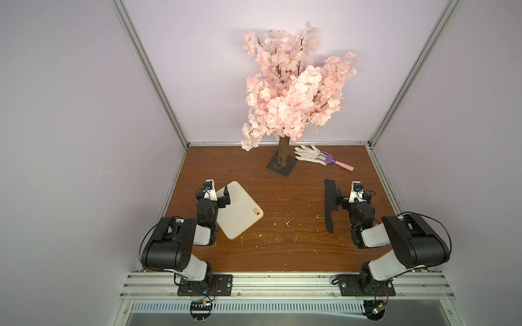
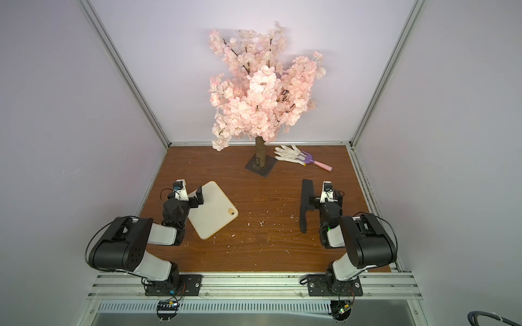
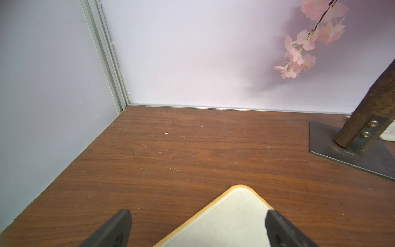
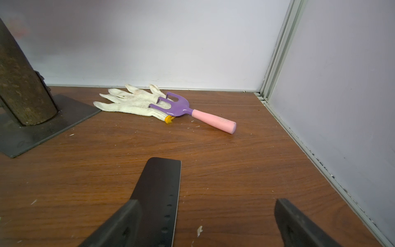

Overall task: Align the knife with the edge of the cutting board
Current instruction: Adjust the work surface at the center of the board.

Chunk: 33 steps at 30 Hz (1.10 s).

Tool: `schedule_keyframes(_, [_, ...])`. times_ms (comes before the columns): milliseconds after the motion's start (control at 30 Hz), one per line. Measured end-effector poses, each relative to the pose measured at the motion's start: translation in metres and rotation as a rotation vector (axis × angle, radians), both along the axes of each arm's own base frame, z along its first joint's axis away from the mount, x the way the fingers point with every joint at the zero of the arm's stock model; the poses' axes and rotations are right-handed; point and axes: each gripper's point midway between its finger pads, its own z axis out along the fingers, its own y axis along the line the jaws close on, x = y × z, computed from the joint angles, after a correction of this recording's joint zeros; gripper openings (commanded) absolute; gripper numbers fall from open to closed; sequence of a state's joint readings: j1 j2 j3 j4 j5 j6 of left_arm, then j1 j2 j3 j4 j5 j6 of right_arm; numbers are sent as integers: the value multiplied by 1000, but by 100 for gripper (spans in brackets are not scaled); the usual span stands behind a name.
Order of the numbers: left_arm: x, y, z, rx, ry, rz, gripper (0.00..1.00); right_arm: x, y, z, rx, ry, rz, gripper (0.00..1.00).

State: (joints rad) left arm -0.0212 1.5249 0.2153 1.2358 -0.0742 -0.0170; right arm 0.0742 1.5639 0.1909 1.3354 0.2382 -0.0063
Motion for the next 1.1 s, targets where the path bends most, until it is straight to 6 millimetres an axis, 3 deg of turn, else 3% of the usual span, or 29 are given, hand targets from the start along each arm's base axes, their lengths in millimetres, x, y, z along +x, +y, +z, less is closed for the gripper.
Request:
schedule_keyframes(233, [3, 7, 5, 21, 19, 88, 97, -2, -6, 3, 10, -2, -35, 99])
schedule_keyframes(533, [21, 5, 97, -3, -82, 164, 97, -3, -8, 12, 15, -30, -58, 100])
schedule_keyframes(633, [20, 0, 117, -11, -93, 136, 97, -2, -7, 17, 7, -4, -69, 100])
schedule_keyframes(700, [16, -4, 117, -12, -75, 110, 97, 2, -3, 44, 13, -40, -58, 100])
schedule_keyframes(800, [20, -9, 105, -23, 3, 80, 97, 1, 1, 104, 65, -160, -39, 100])
schedule_keyframes(900, [32, -11, 104, -59, 67, 73, 97, -8, 10, 139, 142, -220, 13, 100])
schedule_keyframes(967, [39, -9, 105, -106, 98, 68, 97, -13, 20, 144, 191, -211, 51, 100])
schedule_keyframes(1100, [43, 18, 93, -199, 174, 130, 97, -24, 52, 126, 275, -104, 155, 99])
